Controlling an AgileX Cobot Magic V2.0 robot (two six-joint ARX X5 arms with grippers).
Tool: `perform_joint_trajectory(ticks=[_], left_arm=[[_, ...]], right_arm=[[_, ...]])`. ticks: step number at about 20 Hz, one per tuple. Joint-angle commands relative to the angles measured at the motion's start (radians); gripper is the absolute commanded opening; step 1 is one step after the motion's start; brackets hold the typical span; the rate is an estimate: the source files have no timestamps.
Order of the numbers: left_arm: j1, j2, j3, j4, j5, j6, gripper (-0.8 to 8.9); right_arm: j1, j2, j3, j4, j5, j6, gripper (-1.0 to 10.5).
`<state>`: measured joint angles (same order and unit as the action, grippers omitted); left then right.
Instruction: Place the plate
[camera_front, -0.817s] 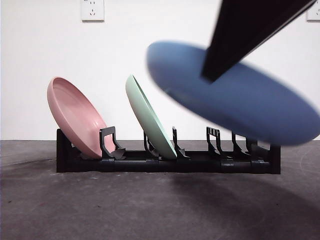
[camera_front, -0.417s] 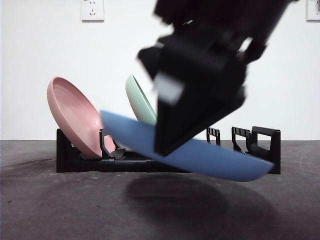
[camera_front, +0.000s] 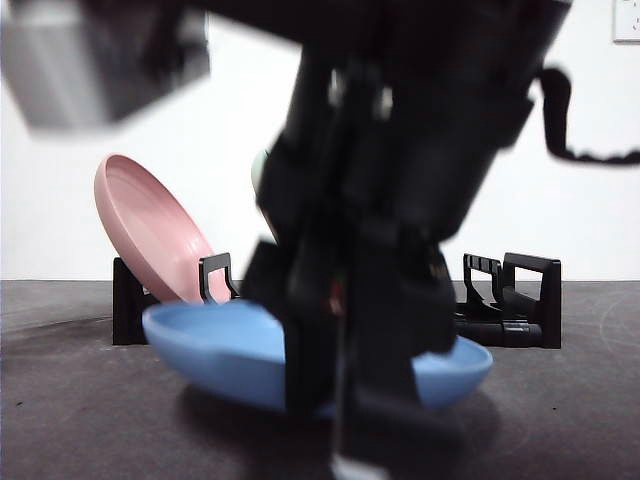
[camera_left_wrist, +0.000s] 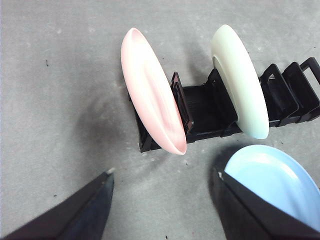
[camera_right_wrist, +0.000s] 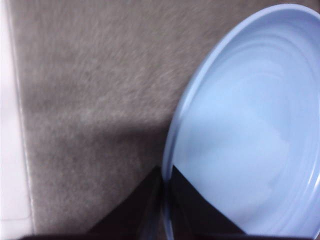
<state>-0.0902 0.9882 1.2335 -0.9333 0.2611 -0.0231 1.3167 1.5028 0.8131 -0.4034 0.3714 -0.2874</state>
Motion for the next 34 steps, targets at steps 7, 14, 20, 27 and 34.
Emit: perform_joint_trajectory(ticks=[7, 14, 20, 27, 34], left_arm=[[-0.002, 0.007, 0.022, 0.013, 0.003, -0.008, 3.13], [-0.002, 0.007, 0.022, 0.012, 0.003, -0.008, 3.13], [-0.002, 0.007, 0.022, 0.014, 0.003, -0.007, 3.13], [-0.030, 0.008, 0.022, 0.067, 0.003, -0.031, 3.13], [-0.039, 0.034, 0.023, 0.169, 0.003, -0.154, 3.17]], right_arm=[[-0.013, 0.068, 0.011, 0.013, -0.006, -0.068, 0.1], [-0.016, 0.072, 0.012, 0.007, -0.003, -0.068, 1.9], [0.008, 0.026, 0.127, -0.124, -0.010, 0.004, 3.1], [-0.506, -0.455, 0.218, -0.175, -0.292, 0.154, 3.1], [-0.914, -0.484, 0.219, -0.230, -0.496, 0.211, 3.1]])
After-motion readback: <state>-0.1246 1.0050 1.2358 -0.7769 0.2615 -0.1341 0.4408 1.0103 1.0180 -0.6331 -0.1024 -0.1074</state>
